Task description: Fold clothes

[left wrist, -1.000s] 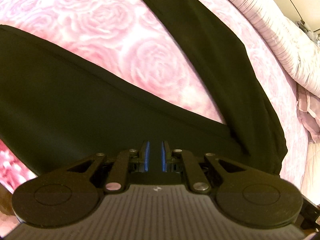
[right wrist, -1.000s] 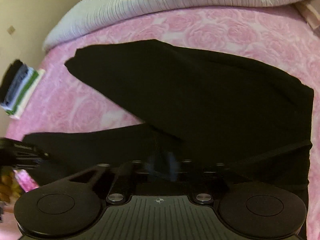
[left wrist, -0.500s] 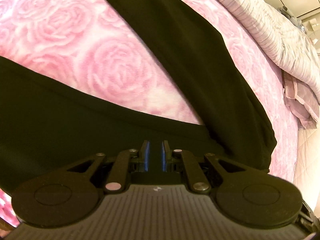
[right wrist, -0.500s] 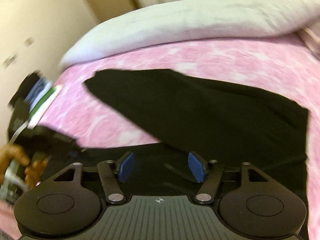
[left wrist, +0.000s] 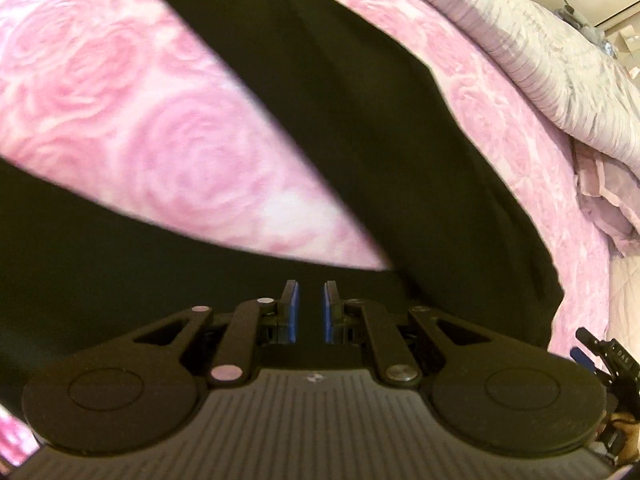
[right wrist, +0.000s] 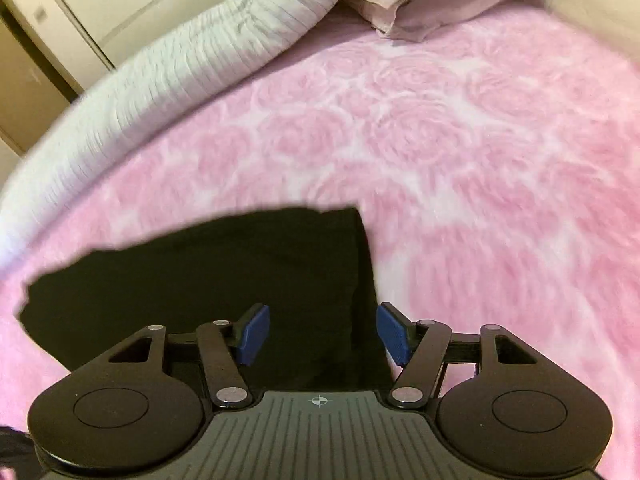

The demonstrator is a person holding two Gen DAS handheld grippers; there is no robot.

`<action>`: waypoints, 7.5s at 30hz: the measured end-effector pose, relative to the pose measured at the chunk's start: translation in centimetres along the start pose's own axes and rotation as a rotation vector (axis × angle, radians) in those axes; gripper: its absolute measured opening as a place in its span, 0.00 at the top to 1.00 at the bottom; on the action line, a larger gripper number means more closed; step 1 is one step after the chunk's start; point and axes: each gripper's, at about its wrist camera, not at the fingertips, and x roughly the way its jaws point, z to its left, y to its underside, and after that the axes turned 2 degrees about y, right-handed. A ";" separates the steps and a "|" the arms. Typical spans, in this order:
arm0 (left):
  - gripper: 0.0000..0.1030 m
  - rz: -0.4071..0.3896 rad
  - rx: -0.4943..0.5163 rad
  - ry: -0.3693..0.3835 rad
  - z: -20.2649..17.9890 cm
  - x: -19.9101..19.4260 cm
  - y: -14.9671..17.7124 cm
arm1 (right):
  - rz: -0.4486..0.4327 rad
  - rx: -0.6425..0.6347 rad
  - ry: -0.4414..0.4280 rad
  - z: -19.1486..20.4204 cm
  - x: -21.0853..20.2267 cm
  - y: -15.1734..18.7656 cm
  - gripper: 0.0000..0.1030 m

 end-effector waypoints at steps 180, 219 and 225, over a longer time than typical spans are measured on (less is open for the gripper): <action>0.65 -0.393 0.170 -0.473 -10.0 -34.2 40.5 | 0.118 -0.707 -0.047 10.8 -35.6 25.0 0.50; 0.65 -0.147 0.790 -0.108 -2.4 -16.7 -0.5 | -0.041 -0.038 0.217 20.3 -15.8 14.3 0.50; 0.65 -0.105 0.879 -0.062 -4.3 -9.8 -3.1 | -0.044 -0.108 0.268 19.1 -11.2 13.9 0.50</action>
